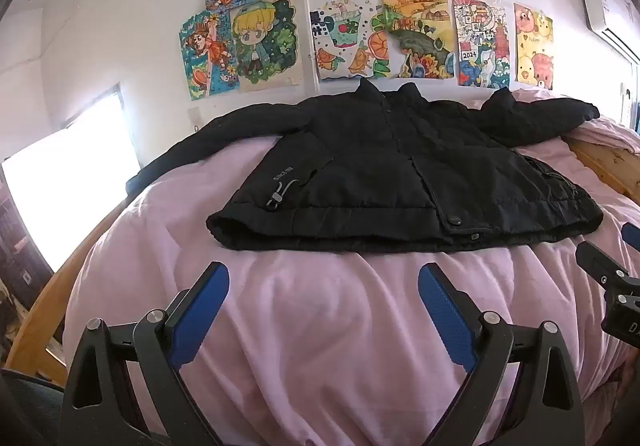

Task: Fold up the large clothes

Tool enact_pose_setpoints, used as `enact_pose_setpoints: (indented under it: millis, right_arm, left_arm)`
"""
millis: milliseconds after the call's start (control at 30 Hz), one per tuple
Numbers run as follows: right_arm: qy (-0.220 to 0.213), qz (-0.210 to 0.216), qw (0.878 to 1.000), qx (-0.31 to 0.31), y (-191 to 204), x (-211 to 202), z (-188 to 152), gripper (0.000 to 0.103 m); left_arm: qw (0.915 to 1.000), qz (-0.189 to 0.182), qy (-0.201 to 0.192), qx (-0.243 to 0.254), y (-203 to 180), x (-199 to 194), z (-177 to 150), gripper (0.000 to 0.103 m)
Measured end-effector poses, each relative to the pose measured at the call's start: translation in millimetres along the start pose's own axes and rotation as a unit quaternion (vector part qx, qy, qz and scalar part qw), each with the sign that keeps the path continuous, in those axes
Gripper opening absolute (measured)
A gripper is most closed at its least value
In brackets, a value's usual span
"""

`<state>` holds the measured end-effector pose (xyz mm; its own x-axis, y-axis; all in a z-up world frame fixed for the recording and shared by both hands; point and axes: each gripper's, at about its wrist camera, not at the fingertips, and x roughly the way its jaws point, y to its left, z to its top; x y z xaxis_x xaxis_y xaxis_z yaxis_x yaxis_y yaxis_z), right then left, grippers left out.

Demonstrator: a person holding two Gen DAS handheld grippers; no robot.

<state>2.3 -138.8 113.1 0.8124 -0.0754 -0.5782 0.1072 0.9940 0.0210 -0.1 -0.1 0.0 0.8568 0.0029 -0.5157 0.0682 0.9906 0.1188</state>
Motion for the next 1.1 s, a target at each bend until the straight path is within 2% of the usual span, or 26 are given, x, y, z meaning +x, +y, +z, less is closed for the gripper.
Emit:
enact_pose_setpoints:
  millis: [1100]
  right_arm:
    - [-0.001, 0.001, 1.0, 0.003, -1.2, -0.3, -0.1, 0.103]
  left_arm:
    - [1.0, -0.001, 0.001, -0.003, 5.3, -2.0, 2.2, 0.093]
